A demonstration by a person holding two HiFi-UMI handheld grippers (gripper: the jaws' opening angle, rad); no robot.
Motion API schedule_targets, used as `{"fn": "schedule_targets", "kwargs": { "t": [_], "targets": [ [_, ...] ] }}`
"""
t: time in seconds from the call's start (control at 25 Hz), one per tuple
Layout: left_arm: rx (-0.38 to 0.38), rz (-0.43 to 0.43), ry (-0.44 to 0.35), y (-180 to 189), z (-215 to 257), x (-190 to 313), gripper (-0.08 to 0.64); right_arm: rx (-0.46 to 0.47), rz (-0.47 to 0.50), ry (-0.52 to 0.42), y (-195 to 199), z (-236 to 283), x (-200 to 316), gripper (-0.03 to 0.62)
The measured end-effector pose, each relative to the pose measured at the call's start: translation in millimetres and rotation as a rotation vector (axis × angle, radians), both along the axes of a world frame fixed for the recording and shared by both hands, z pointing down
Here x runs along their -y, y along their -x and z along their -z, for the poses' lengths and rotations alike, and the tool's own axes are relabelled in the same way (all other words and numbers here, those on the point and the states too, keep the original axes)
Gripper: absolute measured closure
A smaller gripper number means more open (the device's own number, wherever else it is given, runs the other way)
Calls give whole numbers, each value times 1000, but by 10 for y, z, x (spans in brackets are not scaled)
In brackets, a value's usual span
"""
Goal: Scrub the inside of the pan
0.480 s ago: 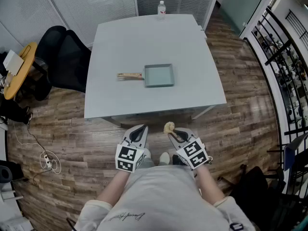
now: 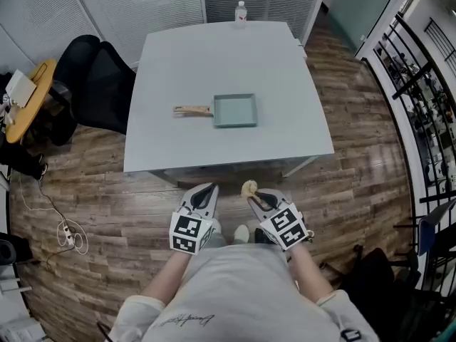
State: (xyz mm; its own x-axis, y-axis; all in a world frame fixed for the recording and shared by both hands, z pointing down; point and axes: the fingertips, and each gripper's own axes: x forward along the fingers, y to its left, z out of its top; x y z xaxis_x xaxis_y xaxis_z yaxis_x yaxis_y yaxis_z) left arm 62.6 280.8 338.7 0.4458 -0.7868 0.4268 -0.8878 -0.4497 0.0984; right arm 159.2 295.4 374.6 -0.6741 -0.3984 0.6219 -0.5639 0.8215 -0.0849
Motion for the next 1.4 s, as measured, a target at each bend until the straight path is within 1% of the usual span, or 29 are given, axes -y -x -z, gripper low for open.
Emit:
{"fn": "schedule_targets", "kwargs": {
  "t": [0.2, 0.52, 0.76, 1.08, 1.4],
  "targets": [
    [0, 15, -2, -80, 20, -15, 549, 13, 15, 9, -68, 14, -22, 522],
    [5, 38, -7, -200, 1, -101, 548, 7, 52, 8, -191, -61, -77, 522],
    [-1, 52, -9, -172, -49, -18, 549, 6, 49, 17, -213, -133, 39, 522],
    [-1, 43, -22, -18, -83, 423, 549, -5, 60, 9, -34, -181, 449, 522],
    [-11, -1, -31, 250, -81, 1166, 549, -21, 38, -9, 267, -163, 1148, 522]
  ]
}}
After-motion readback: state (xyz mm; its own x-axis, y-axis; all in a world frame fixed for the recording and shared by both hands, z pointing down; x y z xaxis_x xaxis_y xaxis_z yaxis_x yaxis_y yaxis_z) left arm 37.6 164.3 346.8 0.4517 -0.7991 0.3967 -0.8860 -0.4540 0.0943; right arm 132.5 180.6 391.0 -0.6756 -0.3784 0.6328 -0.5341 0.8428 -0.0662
